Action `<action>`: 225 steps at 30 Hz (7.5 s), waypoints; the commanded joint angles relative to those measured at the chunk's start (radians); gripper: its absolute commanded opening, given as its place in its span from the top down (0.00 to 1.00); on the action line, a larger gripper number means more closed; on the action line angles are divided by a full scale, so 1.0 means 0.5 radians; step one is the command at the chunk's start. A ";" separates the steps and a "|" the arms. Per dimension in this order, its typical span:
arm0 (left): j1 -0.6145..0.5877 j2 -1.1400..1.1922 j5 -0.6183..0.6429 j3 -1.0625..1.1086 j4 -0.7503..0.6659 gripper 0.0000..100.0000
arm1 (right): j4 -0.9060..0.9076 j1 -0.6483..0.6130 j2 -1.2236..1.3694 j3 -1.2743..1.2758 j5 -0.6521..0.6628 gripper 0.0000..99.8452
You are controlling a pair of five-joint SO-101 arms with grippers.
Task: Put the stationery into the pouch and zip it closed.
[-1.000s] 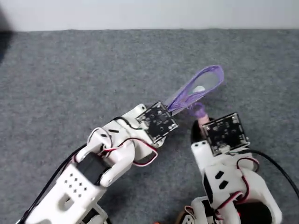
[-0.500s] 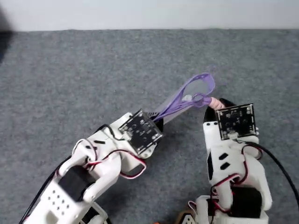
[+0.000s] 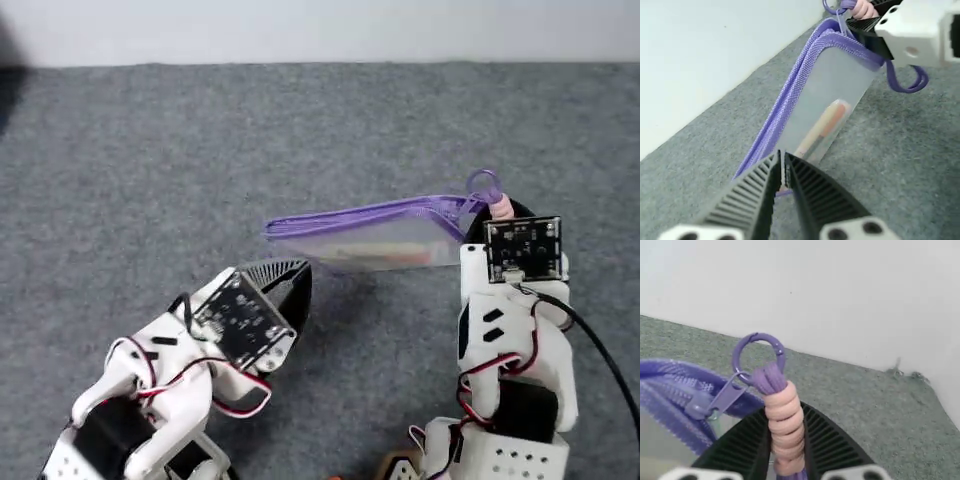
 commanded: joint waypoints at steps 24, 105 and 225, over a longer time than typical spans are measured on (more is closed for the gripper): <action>-0.224 0.451 0.092 -0.339 -0.264 0.74 | 0.437 -0.852 0.038 -0.476 0.018 0.99; -0.344 0.163 0.193 -0.351 0.147 0.78 | 0.112 -1.293 0.133 -0.865 0.114 0.99; -0.552 0.457 0.347 -0.284 -0.034 0.78 | 0.361 -1.444 1.376 -2.117 -0.304 0.99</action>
